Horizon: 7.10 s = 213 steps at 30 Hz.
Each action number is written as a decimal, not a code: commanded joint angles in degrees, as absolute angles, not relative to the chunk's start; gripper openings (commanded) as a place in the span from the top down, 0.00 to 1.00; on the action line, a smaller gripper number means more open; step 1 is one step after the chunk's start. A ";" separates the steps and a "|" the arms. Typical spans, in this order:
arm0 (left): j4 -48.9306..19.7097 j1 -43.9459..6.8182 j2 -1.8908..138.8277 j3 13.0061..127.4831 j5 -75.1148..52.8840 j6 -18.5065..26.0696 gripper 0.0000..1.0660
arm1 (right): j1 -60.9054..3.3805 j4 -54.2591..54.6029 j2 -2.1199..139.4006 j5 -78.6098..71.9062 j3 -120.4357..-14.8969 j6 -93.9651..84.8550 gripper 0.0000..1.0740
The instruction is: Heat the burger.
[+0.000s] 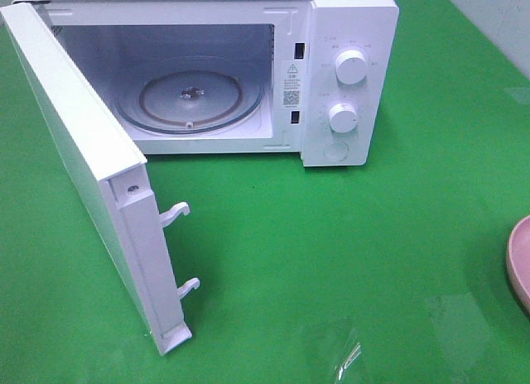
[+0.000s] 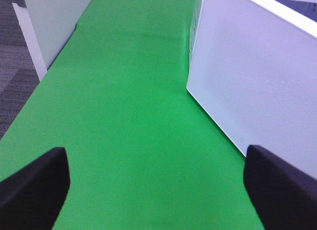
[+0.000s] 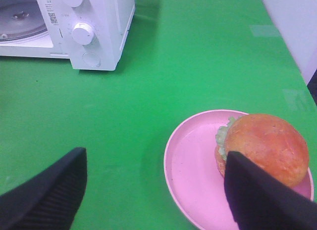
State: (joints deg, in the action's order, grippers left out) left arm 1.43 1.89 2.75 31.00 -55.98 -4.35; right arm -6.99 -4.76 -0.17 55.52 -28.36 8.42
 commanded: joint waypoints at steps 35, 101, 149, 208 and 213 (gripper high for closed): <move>9.22 1.95 51.62 9.85 34.26 -8.59 1.00 | -6.82 -4.76 -1.72 55.00 -28.25 8.65 0.32; -2.69 -32.26 108.06 49.22 46.75 -6.53 1.00 | -6.82 -4.76 -1.72 55.00 -28.25 8.65 0.32; -5.33 -39.71 97.69 53.34 -17.07 -8.37 0.04 | -6.82 -4.70 -1.72 55.00 -28.25 8.65 0.32; -6.82 3.84 18.68 29.62 -61.36 1.15 0.05 | -6.82 -4.70 -1.72 55.00 -28.25 8.65 0.32; -6.42 3.84 14.84 29.62 -61.36 1.26 0.05 | -6.82 -4.70 -1.72 55.00 -28.25 8.65 0.32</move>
State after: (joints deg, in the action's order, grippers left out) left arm -6.42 3.90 15.30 29.85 -61.13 1.55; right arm -6.99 -4.76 -0.17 55.52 -28.36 8.48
